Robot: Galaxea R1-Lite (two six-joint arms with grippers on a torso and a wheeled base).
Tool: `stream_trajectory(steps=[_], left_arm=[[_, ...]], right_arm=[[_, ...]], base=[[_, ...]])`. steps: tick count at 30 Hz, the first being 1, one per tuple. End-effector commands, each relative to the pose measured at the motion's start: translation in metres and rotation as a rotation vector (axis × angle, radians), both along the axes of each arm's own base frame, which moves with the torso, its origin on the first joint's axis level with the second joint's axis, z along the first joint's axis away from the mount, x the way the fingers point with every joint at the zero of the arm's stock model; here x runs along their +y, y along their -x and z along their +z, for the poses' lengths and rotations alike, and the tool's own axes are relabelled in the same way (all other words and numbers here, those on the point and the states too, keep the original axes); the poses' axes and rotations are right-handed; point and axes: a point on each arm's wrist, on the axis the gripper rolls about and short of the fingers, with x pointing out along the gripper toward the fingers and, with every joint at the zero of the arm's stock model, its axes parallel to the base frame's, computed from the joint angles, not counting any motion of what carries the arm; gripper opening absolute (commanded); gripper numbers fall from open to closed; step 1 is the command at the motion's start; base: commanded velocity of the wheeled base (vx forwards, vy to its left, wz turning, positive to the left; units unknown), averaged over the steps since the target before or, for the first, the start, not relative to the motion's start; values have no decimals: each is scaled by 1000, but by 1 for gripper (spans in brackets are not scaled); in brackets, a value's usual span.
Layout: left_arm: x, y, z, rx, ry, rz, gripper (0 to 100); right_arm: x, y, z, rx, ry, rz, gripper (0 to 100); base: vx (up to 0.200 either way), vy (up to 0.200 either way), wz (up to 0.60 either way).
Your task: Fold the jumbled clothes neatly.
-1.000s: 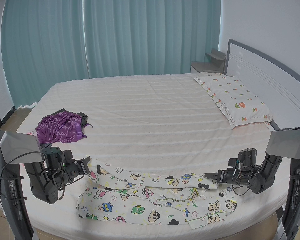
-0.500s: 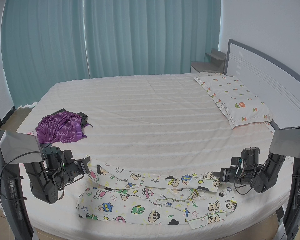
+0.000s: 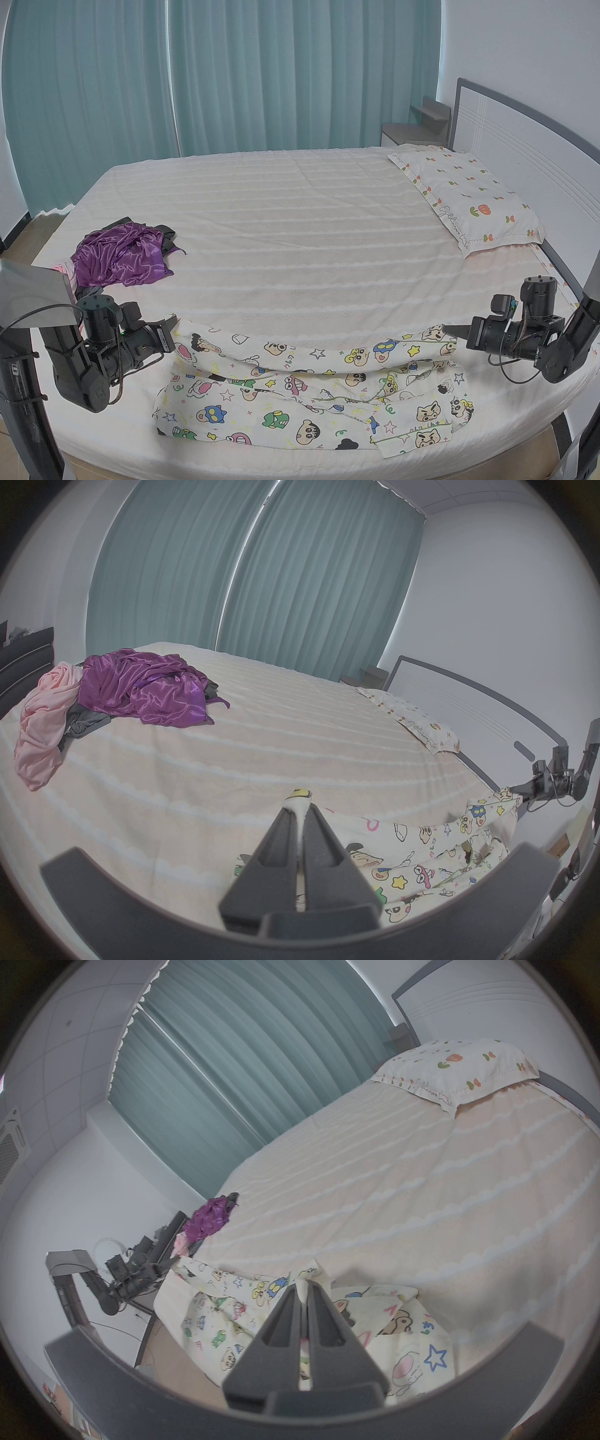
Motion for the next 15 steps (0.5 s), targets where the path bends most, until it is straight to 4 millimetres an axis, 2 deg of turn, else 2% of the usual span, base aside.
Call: stream_trajectory(steps=[1,9,15], left_arm=[[1,12,8,-4,-13,-13,0],[0,21,4,24,-32,-26,0],[0,13,0,22,-30,-27,0]], right_arm=[[-4,18,22,-61,-21,16,0],[-5,43,30,-70,-45,67,0],[-5,47,24,-42,-40,76,0]], base=[[0,0,0],[0,0,0],[0,0,0]])
